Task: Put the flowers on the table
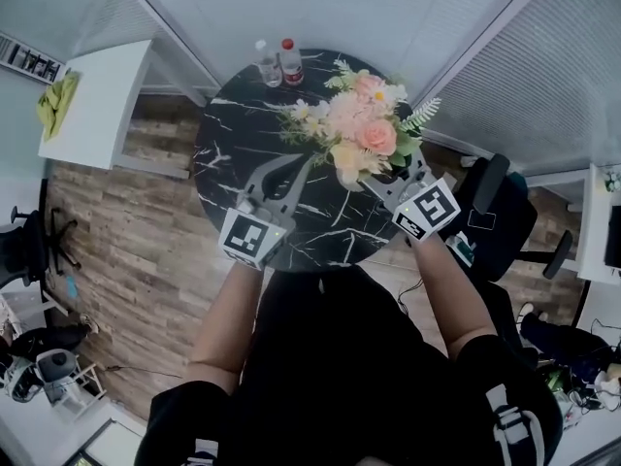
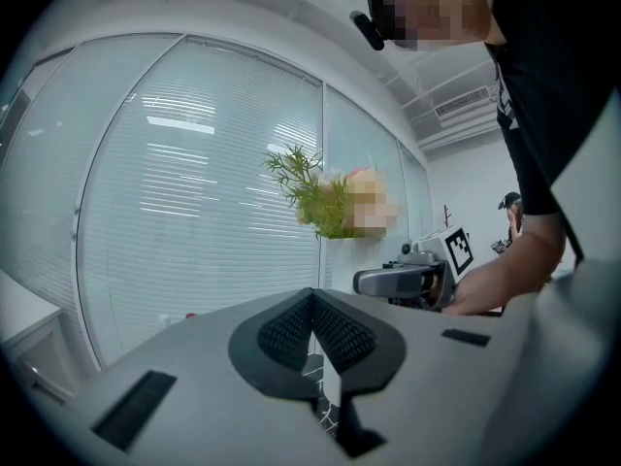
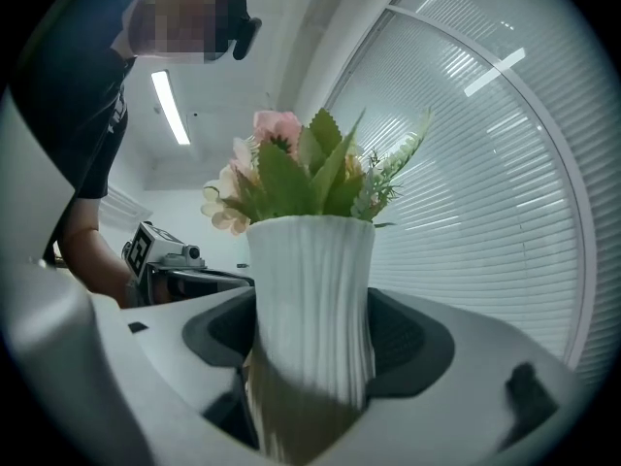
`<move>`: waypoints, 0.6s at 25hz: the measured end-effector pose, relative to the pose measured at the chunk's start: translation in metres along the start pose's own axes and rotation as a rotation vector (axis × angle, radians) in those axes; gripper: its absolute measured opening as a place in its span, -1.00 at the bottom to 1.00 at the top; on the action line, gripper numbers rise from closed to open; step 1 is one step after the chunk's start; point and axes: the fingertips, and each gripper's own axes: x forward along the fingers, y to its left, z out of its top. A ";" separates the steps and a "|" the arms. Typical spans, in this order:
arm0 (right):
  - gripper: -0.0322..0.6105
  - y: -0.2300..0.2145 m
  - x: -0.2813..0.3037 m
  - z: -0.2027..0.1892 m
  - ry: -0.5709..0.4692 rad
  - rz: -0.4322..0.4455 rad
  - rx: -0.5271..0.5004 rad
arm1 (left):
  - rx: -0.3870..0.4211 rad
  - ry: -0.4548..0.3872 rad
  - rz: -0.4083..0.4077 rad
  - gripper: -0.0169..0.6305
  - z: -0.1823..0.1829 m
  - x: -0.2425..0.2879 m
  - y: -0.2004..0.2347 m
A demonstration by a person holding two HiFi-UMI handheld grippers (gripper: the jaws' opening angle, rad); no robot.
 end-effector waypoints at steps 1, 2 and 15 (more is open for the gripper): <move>0.17 -0.005 0.004 -0.006 0.003 -0.010 0.005 | -0.005 0.005 -0.001 -0.91 -0.006 0.004 0.006; 0.17 -0.010 0.009 -0.013 0.006 -0.022 0.011 | -0.008 0.012 -0.004 -0.91 -0.013 0.008 0.013; 0.17 -0.084 0.082 -0.096 0.013 -0.253 0.029 | -0.063 0.038 -0.095 -0.91 -0.101 0.069 0.115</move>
